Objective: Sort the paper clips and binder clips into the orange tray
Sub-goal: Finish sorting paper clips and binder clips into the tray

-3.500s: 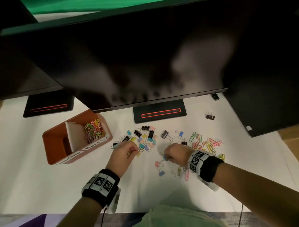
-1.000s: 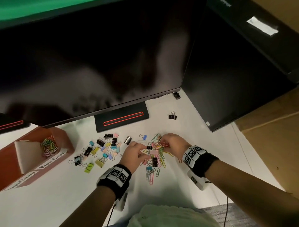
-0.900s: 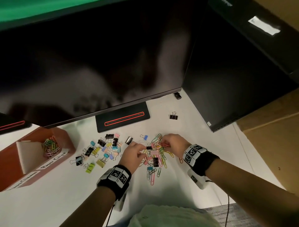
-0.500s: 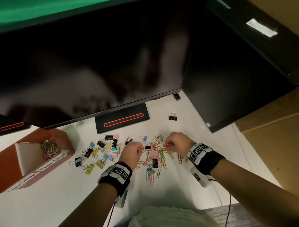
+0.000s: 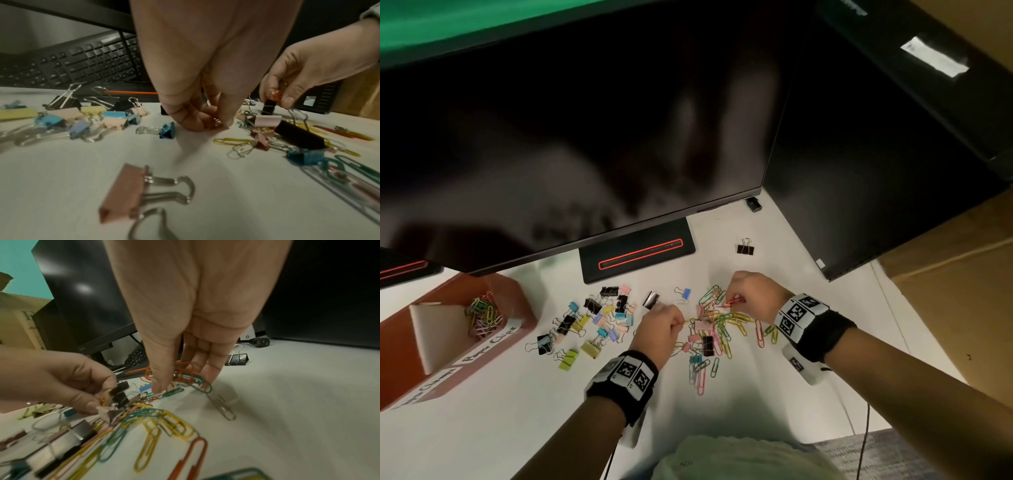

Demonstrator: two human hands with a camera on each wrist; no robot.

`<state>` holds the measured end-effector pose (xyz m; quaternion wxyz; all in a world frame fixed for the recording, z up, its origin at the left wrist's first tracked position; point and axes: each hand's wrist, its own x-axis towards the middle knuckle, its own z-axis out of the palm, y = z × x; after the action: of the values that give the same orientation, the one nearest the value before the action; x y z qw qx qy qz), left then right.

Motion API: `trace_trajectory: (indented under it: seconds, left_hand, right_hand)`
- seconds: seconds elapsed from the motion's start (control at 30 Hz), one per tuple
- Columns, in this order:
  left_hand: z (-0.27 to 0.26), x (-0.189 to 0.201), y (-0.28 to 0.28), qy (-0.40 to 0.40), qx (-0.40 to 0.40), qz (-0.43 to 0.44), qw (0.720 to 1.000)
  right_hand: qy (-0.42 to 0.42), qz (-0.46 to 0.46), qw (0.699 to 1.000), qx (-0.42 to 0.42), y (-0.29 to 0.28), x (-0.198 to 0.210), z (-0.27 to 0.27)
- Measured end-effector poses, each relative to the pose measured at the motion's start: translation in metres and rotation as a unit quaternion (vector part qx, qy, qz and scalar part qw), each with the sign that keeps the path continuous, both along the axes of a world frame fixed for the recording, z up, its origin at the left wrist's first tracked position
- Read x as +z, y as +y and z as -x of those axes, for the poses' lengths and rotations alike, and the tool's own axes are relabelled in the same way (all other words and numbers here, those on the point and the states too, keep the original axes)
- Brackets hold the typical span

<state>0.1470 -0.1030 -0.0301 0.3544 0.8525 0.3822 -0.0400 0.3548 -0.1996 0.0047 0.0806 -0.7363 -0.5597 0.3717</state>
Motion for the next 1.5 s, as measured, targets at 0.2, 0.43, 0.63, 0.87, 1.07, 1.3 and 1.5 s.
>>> trace_trajectory:
  seconds: [0.2, 0.43, 0.63, 0.87, 1.07, 1.3, 1.5]
  left_hand:
    - [0.0, 0.004, 0.002, -0.055, 0.002, 0.007, 0.998]
    - [0.013, 0.012, 0.009, -0.019, -0.024, 0.035, 0.999]
    - [0.035, 0.01, -0.01, 0.03, -0.113, 0.019, 0.993]
    - [0.031, 0.004, -0.01, 0.027, -0.141, -0.081, 0.986]
    - [0.03, 0.006, -0.003, 0.005, -0.138, -0.042, 0.989]
    - [0.047, 0.027, 0.018, -0.092, 0.02, 0.024, 0.995]
    - [0.12, 0.092, 0.08, -0.161, 0.199, 0.0, 0.967]
  right_hand:
    - [-0.019, 0.027, 0.999, 0.016, -0.017, -0.009, 0.013]
    - [-0.066, 0.03, 0.997, -0.009, -0.015, -0.015, 0.02]
    - [-0.066, 0.048, 0.997, -0.013, -0.011, -0.011, 0.026]
    - [-0.043, 0.054, 0.998, 0.002, -0.009, -0.004, 0.025]
    - [-0.022, 0.02, 0.999, -0.026, -0.008, 0.015, 0.016]
    - [-0.028, -0.043, 0.998, -0.021, 0.014, 0.046, 0.03]
    - [-0.013, -0.128, 0.991, 0.045, 0.084, 0.084, 0.095]
